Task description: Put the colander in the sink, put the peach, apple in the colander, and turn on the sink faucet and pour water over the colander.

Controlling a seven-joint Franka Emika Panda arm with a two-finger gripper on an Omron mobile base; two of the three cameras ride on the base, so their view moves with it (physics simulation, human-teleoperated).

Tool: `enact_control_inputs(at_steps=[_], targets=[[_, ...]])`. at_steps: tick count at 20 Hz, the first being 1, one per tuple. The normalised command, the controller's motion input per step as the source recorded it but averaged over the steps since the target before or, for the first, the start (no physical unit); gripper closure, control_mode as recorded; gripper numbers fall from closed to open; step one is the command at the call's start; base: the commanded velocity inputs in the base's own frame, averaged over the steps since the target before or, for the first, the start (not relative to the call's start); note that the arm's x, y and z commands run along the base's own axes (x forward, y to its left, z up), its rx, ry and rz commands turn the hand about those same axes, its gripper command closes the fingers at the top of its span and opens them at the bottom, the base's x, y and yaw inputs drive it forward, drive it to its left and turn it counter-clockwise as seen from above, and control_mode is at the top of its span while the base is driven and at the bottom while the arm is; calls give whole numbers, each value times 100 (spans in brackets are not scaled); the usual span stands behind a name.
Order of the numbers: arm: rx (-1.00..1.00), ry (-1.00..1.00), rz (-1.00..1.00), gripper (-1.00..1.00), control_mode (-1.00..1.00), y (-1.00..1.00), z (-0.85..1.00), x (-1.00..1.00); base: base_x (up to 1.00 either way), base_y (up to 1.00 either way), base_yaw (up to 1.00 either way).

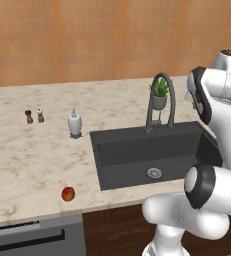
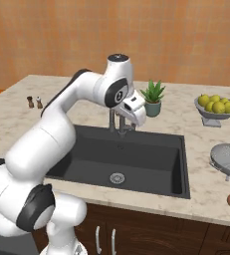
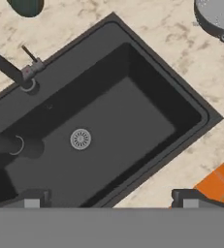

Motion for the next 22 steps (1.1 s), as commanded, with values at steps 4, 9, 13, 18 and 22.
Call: enact_control_inputs(at_steps=[4,9,13,18,22], targets=[[6,5,-30,-100,-100,-100,-1,23,0,0,0],[10,0,-25,-100,-100,-96,-3,0,0,0,0],[12,0,-23,-100,-100,-91,0,0,0,0,0],[7,0,-22,-100,-100,-85,-15,-2,0,0,0],[1,0,-21,-100,-100,-73,-36,-9,0,0,0]])
